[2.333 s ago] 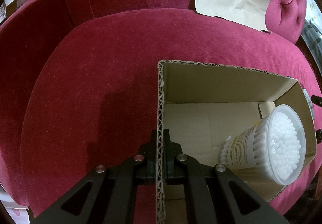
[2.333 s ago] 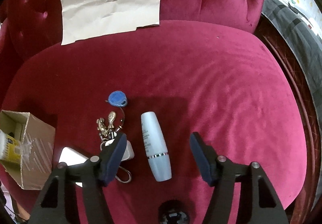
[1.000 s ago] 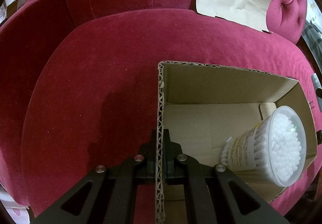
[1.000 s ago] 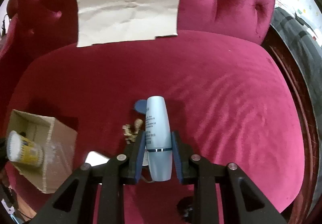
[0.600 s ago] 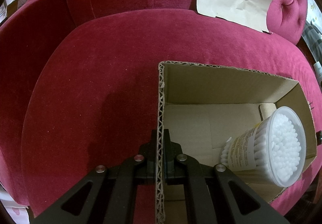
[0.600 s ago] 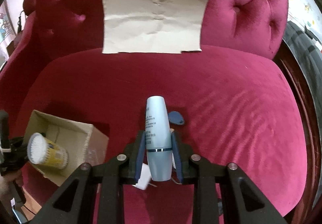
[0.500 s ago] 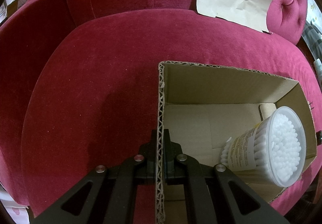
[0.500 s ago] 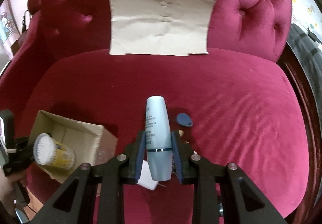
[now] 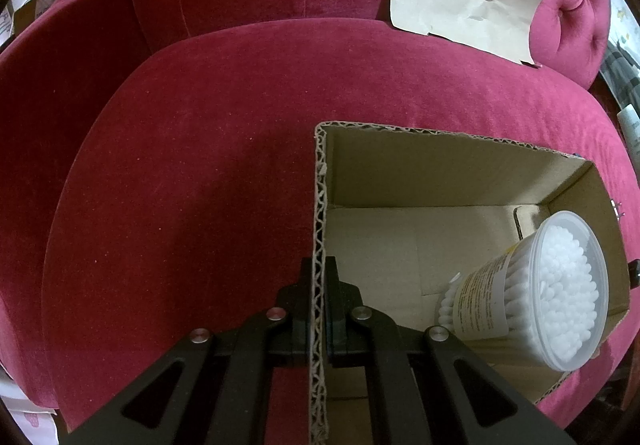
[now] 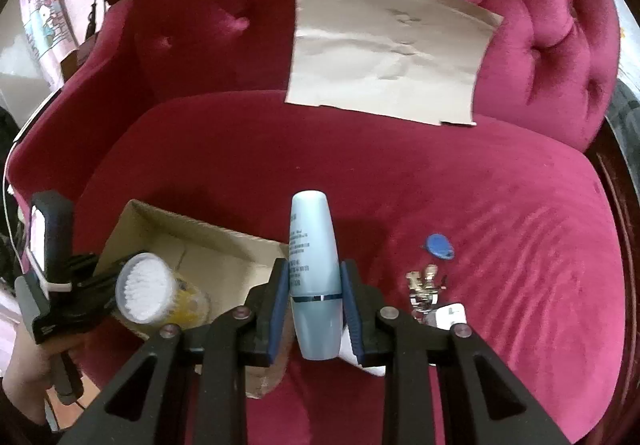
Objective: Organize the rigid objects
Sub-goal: 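Carry the lotion bottle into the box and release it beside the tub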
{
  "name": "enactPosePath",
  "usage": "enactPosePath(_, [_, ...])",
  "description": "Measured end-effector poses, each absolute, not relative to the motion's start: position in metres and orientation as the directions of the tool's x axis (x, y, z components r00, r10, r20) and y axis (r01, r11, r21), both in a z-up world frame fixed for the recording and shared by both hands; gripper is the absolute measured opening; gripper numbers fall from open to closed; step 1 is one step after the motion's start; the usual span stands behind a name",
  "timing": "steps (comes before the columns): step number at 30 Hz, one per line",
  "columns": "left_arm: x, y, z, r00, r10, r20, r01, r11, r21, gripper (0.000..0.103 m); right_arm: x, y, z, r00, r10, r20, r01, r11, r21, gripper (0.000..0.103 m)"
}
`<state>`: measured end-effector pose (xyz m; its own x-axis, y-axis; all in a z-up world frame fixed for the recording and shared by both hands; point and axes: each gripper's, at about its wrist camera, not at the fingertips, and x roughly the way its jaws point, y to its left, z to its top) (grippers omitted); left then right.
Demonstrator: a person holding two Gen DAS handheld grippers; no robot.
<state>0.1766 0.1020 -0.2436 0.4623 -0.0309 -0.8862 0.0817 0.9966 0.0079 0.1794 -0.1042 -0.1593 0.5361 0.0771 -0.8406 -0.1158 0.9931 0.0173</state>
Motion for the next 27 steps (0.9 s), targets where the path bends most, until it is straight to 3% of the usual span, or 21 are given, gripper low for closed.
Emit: enactPosePath(27, [0.177, 0.101, -0.244, 0.463, -0.031, -0.886, 0.079, 0.997, 0.007, 0.004, 0.171, -0.041, -0.193, 0.434, 0.168, -0.885, -0.25, 0.966, 0.06, 0.028])
